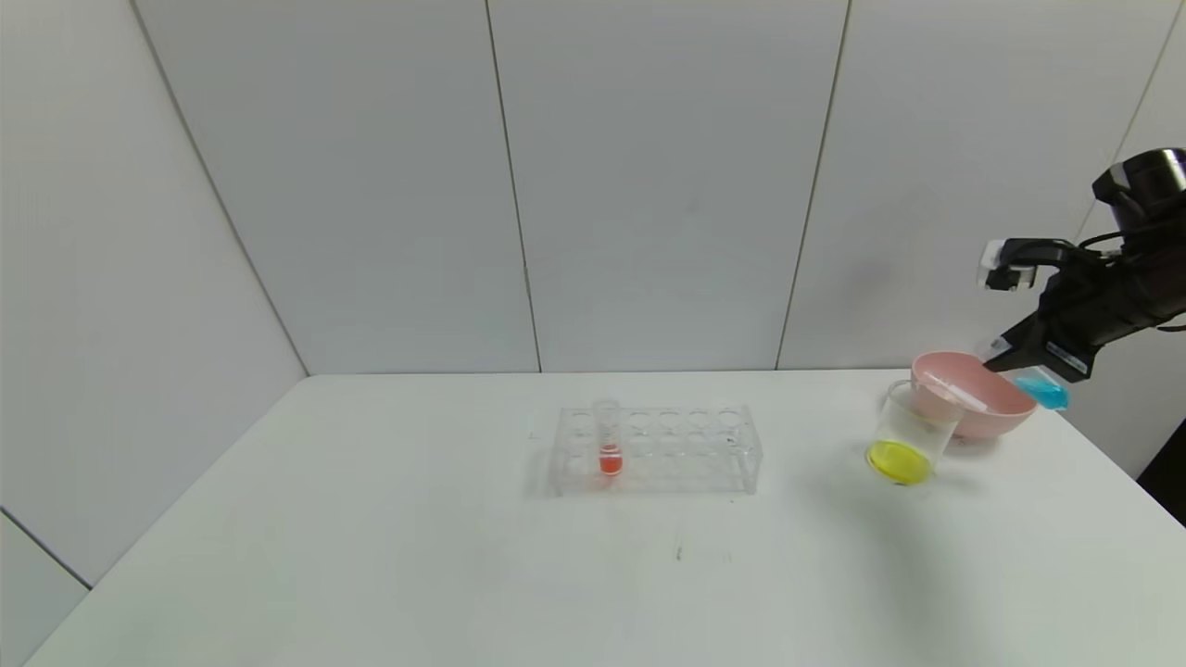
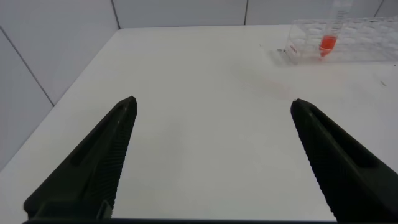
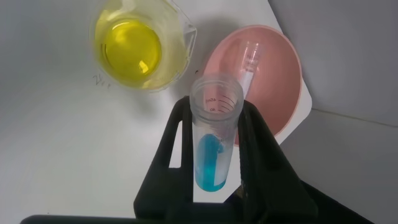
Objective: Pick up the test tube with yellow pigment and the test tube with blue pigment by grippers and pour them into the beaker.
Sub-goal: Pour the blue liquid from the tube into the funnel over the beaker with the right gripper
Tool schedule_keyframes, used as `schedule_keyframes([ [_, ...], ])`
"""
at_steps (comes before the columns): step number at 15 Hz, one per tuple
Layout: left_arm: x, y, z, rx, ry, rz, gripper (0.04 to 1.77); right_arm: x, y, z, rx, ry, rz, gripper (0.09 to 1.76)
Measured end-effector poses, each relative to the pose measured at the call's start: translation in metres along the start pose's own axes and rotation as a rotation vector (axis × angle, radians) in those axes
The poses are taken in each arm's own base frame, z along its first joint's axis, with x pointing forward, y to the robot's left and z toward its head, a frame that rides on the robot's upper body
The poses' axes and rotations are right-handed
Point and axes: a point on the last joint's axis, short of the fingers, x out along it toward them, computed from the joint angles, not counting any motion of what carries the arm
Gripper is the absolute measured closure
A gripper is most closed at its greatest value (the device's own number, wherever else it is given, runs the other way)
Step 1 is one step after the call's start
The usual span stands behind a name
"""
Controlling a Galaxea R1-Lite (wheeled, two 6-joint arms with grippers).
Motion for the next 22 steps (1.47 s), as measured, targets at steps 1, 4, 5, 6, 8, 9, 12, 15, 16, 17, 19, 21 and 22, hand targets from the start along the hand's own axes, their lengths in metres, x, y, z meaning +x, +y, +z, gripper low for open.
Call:
schedule_keyframes([
  [1,0.000,0.000,0.000,0.000,0.000,0.000,0.05,-0.001,0.002,0.003,-0.010,0.005,-0.003,1.36],
  [4,0.000,0.000,0.000,0.000,0.000,0.000,0.05,-0.002,0.009,0.010,-0.041,0.056,-0.008,1.36],
  [5,0.000,0.000,0.000,0.000,0.000,0.000,0.05,-0.002,0.011,0.012,-0.055,0.075,-0.013,1.36],
  [6,0.000,0.000,0.000,0.000,0.000,0.000,0.05,-0.002,0.012,0.014,-0.067,0.094,-0.020,1.36],
  [8,0.000,0.000,0.000,0.000,0.000,0.000,0.05,-0.002,0.016,0.018,-0.081,0.104,-0.019,1.36],
  [9,0.000,0.000,0.000,0.000,0.000,0.000,0.05,-0.002,0.018,0.020,-0.085,0.111,-0.009,1.36],
  [12,0.000,0.000,0.000,0.000,0.000,0.000,0.05,-0.001,0.022,0.022,-0.110,0.163,-0.008,1.36],
  [15,0.000,0.000,0.000,0.000,0.000,0.000,0.05,0.004,0.027,0.026,-0.123,0.175,0.010,1.36],
  [16,0.000,0.000,0.000,0.000,0.000,0.000,0.05,0.006,0.028,0.028,-0.128,0.179,0.011,1.36],
  [17,0.000,0.000,0.000,0.000,0.000,0.000,0.05,0.008,0.029,0.029,-0.135,0.190,0.008,1.36],
  [19,0.000,0.000,0.000,0.000,0.000,0.000,0.05,0.013,0.031,0.033,-0.148,0.207,0.002,1.36],
  [21,0.000,0.000,0.000,0.000,0.000,0.000,0.05,0.017,0.033,0.035,-0.163,0.224,-0.001,1.36],
  [22,0.000,0.000,0.000,0.000,0.000,0.000,0.05,0.019,0.034,0.036,-0.176,0.235,-0.003,1.36],
])
